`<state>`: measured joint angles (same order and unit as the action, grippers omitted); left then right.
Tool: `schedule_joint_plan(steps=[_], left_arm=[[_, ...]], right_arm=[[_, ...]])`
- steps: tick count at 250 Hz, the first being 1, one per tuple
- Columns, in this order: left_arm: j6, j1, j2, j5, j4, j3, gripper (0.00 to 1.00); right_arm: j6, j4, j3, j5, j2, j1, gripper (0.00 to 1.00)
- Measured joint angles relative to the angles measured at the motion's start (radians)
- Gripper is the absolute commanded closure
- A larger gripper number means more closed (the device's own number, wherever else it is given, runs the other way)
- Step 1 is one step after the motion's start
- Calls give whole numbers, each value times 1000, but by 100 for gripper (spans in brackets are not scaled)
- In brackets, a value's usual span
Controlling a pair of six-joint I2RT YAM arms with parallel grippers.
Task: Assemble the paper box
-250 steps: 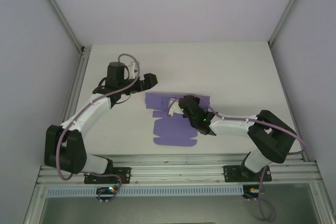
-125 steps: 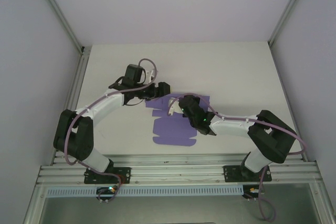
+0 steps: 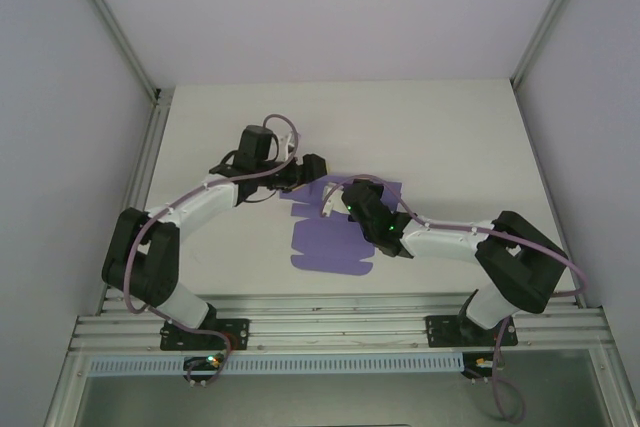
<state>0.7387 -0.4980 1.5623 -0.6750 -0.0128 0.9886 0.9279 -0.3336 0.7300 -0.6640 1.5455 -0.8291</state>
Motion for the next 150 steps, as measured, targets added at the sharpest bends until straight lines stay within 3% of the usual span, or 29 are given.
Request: schedule_joint_plan(steps=[57, 91, 150], left_arm=[[-22, 2, -78, 70, -68, -21, 13], [-35, 11, -146, 94, -88, -60, 18], [-35, 9, -103, 67, -53, -58, 22]], right_arm=[[-15, 0, -7, -6, -20, 0, 100], [-20, 0, -12, -5, -41, 0, 100], [-23, 4, -12, -4, -41, -7, 100]])
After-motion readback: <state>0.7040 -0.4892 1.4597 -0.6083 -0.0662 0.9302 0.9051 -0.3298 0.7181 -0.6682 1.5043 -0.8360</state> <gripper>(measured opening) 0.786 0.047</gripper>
